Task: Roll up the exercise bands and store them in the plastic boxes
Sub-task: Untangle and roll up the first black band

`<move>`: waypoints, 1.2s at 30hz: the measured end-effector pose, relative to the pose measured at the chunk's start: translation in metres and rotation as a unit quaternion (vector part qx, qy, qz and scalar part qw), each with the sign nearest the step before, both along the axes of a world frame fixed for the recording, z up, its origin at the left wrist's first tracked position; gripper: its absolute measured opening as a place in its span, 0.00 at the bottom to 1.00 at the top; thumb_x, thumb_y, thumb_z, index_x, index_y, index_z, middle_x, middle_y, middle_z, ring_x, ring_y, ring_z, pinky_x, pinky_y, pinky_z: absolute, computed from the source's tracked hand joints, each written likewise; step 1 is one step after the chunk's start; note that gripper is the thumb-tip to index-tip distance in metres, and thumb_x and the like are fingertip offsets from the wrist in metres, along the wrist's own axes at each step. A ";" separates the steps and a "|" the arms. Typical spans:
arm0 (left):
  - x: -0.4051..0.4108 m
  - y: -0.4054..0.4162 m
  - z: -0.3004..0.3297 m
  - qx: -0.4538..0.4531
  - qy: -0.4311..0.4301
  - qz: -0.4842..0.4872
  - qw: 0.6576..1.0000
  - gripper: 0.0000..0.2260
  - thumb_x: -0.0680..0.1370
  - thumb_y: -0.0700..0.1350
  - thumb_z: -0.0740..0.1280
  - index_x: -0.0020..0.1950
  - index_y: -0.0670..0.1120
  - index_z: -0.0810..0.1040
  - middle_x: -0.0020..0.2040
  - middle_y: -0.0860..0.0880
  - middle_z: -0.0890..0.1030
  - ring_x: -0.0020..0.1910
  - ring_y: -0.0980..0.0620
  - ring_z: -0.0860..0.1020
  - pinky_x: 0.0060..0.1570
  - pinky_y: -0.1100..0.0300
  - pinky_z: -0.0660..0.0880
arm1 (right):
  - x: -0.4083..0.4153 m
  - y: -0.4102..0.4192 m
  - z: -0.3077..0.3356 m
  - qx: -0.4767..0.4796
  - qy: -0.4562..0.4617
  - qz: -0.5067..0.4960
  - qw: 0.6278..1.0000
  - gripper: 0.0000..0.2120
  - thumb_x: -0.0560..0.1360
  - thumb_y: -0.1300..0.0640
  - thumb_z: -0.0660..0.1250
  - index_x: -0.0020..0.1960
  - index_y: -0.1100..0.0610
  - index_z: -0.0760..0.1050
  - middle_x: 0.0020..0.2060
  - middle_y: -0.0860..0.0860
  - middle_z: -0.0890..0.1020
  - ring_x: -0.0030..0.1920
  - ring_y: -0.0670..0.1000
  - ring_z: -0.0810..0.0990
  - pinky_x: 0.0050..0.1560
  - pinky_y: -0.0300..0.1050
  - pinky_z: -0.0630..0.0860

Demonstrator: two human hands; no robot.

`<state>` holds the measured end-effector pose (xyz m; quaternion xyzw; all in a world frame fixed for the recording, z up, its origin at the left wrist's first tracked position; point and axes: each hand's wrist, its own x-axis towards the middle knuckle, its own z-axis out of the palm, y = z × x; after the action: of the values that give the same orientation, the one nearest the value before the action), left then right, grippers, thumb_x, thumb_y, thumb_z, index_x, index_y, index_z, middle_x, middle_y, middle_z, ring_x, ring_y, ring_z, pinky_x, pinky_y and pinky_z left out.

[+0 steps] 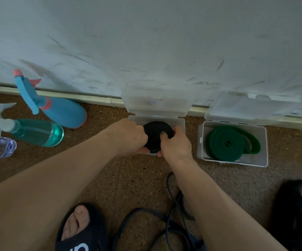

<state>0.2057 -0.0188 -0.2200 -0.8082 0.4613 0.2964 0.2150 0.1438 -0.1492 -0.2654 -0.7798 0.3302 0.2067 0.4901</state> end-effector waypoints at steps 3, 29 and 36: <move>0.004 -0.001 -0.004 0.001 0.000 -0.022 1.000 0.21 0.85 0.60 0.55 0.56 0.46 0.80 0.39 0.50 0.73 0.39 0.50 0.75 0.41 0.55 0.76 | 0.002 -0.005 0.003 0.032 0.033 -0.007 0.999 0.13 0.84 0.54 0.61 0.67 0.53 0.68 0.57 0.58 0.82 0.39 0.53 0.87 0.27 0.39 0.78; 0.013 -0.018 -0.009 0.060 0.067 -0.053 0.995 0.17 0.85 0.56 0.59 0.60 0.45 0.79 0.48 0.48 0.81 0.41 0.51 0.76 0.47 0.56 0.79 | 0.015 -0.019 0.039 -0.270 0.139 0.410 0.860 0.15 0.85 0.54 0.60 0.70 0.55 0.73 0.66 0.54 0.78 0.66 0.56 0.77 0.59 0.49 0.74; 0.012 -0.019 -0.009 0.049 0.064 -0.061 0.995 0.16 0.84 0.55 0.60 0.60 0.45 0.79 0.49 0.48 0.81 0.41 0.51 0.76 0.49 0.54 0.80 | -0.002 -0.022 0.033 -0.282 0.066 0.400 0.870 0.16 0.83 0.53 0.63 0.68 0.58 0.73 0.69 0.56 0.70 0.69 0.61 0.66 0.58 0.49 0.71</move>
<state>0.2178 -0.0379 -0.2290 -0.7462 0.5074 0.3565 0.2422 0.1417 -0.1713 -0.2323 -0.9346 0.0663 0.3344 0.1020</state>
